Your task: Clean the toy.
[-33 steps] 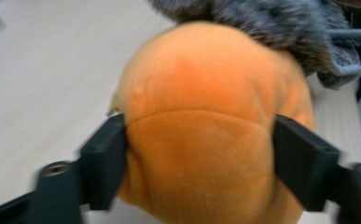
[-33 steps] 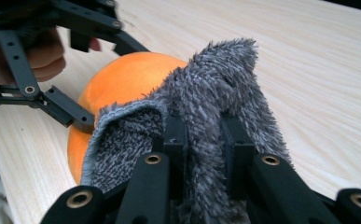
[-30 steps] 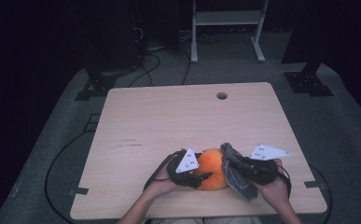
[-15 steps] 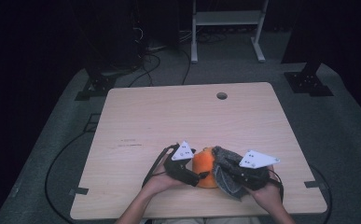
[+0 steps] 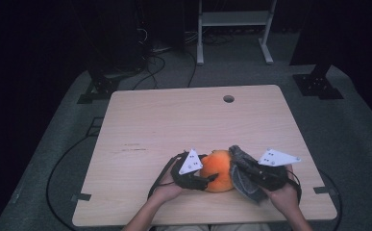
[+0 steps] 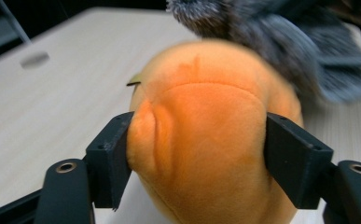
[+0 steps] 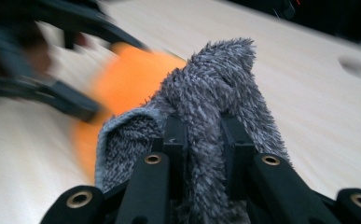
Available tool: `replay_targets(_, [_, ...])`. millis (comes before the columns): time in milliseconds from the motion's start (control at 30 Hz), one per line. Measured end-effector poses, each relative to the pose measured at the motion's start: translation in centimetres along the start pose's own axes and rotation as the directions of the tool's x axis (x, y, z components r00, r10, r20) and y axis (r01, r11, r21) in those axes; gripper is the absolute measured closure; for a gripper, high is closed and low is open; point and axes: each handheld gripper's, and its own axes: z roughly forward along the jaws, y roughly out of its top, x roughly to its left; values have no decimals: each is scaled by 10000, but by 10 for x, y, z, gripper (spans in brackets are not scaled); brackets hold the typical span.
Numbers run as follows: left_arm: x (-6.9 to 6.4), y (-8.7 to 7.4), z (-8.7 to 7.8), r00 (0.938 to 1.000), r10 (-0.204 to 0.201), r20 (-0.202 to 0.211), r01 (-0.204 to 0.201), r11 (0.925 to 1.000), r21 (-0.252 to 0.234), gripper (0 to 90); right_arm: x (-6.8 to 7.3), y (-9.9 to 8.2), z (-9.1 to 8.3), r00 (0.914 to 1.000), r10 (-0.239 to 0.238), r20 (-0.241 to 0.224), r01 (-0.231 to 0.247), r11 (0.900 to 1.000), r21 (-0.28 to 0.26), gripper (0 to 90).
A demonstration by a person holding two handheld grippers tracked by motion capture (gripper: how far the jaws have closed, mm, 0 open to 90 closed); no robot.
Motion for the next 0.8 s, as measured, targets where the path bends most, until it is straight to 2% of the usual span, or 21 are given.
replay_targets(67, [-2,2,2,9999,42,134,-42,10000,-72,289,8,6,1,9990,-265,-352,258,9995,-195,742])
replay_targets(100, [-1,2,3,9996,100,248,-102,9999,47,273,10,6,4,9987,-430,-279,428,9991,-81,741])
replay_targets(133, [0,0,3,9994,-127,309,126,9999,40,239,11,4,8,9978,-653,-128,654,9978,93,741])
replay_targets(167, [2,-2,3,9972,-577,480,572,9983,117,199,9,1,10,9980,-597,-207,599,9981,106,740])
replay_targets(200, [3,-4,4,9946,-841,603,824,9961,301,140,6,-1,11,9987,-403,-308,405,9992,68,740])
replay_targets(233, [4,-6,7,9921,-1064,668,1020,9926,651,122,5,-2,11,9990,-404,-215,405,9992,66,740])
replay_targets(267, [4,-7,8,9919,-1075,670,1021,9916,797,127,4,-2,10,9993,-356,-67,356,9993,90,740])
replay_targets(333, [4,-10,10,9937,-965,567,928,9935,659,203,5,0,9,9997,-258,43,257,9996,117,742])
replay_targets(400, [3,-8,9,9966,-726,392,699,9954,655,246,14,5,9,9974,-632,351,629,9980,109,745])
replay_targets(433, [-2,-7,10,9989,-392,268,378,9979,526,259,19,8,8,9970,-711,312,710,9975,50,745])
replay_targets(467, [-4,-6,10,9996,-189,225,177,9985,526,273,29,14,9,9951,-987,-110,984,9949,-225,744])
replay_targets(500, [-7,-5,10,9998,70,165,-80,9984,567,274,33,15,9,9939,-1074,-252,1067,9939,-272,744])
replay_targets(567, [-10,-4,10,9990,415,141,-423,9971,636,275,39,17,11,9915,-1251,-357,1241,9918,-307,743])
replay_targets(667, [-9,-6,10,9989,435,195,-442,9984,355,283,38,17,10,9908,-1300,-371,1288,9911,-321,745])
replay_targets(800, [-9,-6,9,9988,310,373,-317,9993,191,293,21,14,6,9931,-1120,348,1126,9935,-151,743])
